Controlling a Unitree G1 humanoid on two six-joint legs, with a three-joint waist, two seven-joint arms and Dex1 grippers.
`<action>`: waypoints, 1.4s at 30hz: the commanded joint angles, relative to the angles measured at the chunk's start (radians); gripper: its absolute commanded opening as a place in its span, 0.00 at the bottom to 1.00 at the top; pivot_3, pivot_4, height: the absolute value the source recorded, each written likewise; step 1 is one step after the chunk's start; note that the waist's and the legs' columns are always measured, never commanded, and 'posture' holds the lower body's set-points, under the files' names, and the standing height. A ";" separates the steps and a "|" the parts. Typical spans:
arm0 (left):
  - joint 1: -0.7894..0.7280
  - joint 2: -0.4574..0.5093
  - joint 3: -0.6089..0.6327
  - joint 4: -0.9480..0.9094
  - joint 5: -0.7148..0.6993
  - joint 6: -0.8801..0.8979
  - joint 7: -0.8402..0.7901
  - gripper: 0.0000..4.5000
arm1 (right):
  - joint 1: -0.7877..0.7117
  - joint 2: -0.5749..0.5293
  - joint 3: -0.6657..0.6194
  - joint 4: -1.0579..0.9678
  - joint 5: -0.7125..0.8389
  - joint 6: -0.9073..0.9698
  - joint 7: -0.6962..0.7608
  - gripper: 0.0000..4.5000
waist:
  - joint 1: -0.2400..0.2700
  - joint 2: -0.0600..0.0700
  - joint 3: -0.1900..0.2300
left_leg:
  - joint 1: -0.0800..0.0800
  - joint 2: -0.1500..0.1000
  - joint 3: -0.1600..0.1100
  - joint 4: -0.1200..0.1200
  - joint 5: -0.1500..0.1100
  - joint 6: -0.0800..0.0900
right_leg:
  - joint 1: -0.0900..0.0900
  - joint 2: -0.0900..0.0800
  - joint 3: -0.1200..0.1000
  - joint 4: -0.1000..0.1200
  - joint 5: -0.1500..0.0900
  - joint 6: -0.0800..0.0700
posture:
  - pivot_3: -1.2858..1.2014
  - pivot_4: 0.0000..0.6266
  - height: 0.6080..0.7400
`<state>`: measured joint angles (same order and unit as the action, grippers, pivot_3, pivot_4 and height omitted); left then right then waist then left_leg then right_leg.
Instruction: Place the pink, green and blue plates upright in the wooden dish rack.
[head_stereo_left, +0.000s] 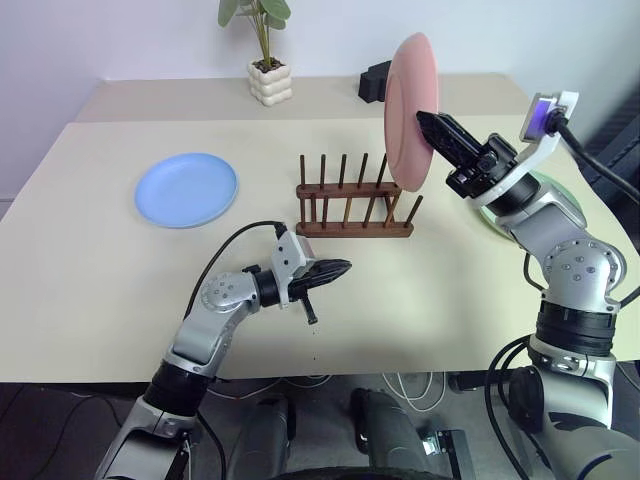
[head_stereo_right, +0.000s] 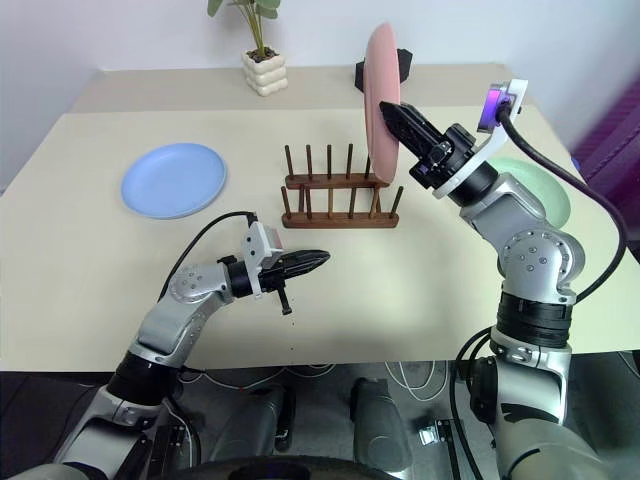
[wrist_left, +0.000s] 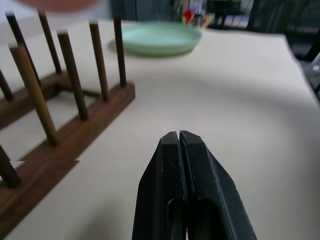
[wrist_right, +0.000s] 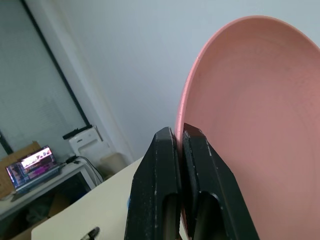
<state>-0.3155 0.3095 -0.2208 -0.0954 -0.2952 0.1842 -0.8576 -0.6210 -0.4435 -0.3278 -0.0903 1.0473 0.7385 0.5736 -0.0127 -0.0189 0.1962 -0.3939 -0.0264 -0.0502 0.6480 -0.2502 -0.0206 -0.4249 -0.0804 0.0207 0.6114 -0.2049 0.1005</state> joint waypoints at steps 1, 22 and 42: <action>0.008 -0.015 0.037 -0.056 -0.053 -0.036 -0.010 0.00 | -0.011 -0.012 -0.034 -0.006 0.030 0.001 0.008 0.01 | 0.000 0.000 0.000 | 0.000 0.000 0.000 0.000 0.000 0.000 | 0.000 0.000 0.000 0.000 0.000 0.000 | 0.52 0.24 0.93; 0.005 -0.023 0.058 -0.059 -0.073 -0.040 -0.007 0.00 | -0.008 0.001 -0.103 0.123 0.092 0.041 -0.017 0.01 | 0.000 0.000 0.000 | 0.000 0.000 0.004 0.000 0.000 0.000 | 0.000 0.000 0.000 0.000 0.000 0.000 | 0.52 0.24 0.93; 0.010 -0.017 0.051 -0.063 -0.063 -0.040 0.006 0.00 | -0.019 0.005 -0.109 0.142 0.023 -0.041 -0.017 0.40 | 0.000 0.000 0.000 | 0.000 0.000 0.005 0.000 0.000 0.000 | 0.000 0.000 0.000 0.000 0.000 0.000 | 0.52 0.24 0.93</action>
<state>-0.3096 0.2928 -0.1745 -0.1209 -0.3575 0.1640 -0.8513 -0.6138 -0.4352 -0.4041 0.0729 1.0700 0.7289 0.5504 -0.0132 -0.0188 0.1962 -0.3943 -0.0264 -0.0454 0.6479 -0.2502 -0.0206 -0.4251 -0.0801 0.0207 0.6111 -0.2050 0.1007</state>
